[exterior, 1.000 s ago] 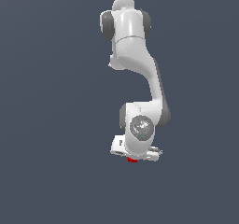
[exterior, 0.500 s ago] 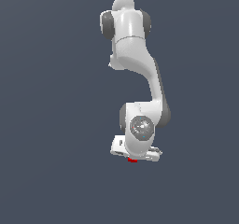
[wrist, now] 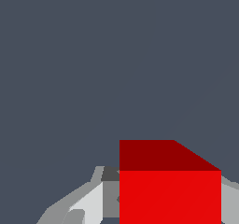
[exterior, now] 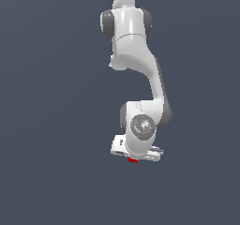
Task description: Stack the red cube on top of the green cube.
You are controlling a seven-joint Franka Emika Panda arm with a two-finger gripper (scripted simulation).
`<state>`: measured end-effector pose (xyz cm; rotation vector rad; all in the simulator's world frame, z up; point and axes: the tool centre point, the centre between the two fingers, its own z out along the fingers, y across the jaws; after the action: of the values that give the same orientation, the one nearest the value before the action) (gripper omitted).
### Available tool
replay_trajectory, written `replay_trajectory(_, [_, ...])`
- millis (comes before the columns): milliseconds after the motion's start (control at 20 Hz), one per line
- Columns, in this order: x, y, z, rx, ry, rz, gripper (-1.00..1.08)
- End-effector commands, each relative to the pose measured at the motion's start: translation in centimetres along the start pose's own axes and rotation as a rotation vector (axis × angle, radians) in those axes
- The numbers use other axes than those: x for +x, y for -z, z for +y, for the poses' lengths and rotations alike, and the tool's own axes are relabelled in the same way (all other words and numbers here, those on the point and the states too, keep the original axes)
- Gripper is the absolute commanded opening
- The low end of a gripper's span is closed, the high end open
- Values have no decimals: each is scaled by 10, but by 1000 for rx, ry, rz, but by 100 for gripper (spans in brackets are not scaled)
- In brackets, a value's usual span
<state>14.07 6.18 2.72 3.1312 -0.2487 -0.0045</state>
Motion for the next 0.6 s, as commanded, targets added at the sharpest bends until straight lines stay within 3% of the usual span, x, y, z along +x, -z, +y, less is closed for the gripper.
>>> replay_trajectory(0, [0, 11, 0, 1, 0, 2, -100])
replay_trajectory(550, [-1, 81, 0, 1, 0, 3, -100])
